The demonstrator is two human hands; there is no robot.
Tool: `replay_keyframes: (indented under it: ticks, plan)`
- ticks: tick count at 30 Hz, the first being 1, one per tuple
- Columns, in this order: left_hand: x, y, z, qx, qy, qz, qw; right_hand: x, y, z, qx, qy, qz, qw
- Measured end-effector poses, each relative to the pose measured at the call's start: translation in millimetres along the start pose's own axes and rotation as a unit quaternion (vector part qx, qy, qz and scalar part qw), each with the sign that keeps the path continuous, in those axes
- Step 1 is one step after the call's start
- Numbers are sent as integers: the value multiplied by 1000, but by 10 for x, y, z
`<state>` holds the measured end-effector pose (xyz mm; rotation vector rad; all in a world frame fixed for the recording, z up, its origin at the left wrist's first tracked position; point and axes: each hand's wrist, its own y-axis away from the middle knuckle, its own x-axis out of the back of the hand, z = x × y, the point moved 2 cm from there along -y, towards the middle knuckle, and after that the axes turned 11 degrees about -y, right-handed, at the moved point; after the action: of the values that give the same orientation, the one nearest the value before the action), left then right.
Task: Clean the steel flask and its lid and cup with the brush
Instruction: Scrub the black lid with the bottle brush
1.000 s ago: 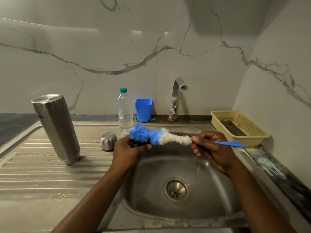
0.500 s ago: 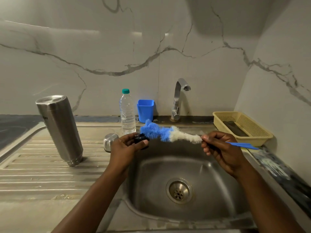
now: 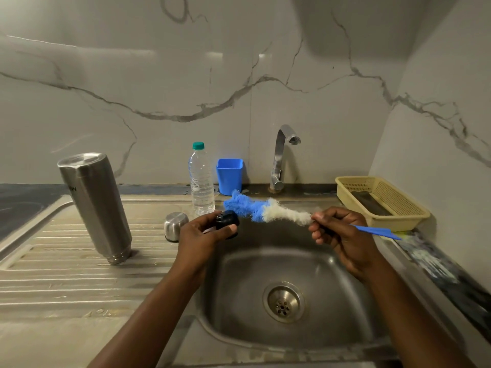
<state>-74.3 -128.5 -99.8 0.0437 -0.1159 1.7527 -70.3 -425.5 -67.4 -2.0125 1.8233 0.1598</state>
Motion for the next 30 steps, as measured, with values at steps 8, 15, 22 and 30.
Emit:
replay_keyframes:
  ticks: [8,15,22,30]
  plan:
    - [19,32,33,22,29,13,999,24,41,-82,14,17,1,1000]
    - [-32,51,53,19,29,0,999,-45,46,-84,12,31,-4,999]
    - [-48,47,34,39,54,-2,998,-162,74,-42,6,52,-40,998]
    - [-128,42,4,46,81,-11,996,-145,106,-73,13,36,-43,998]
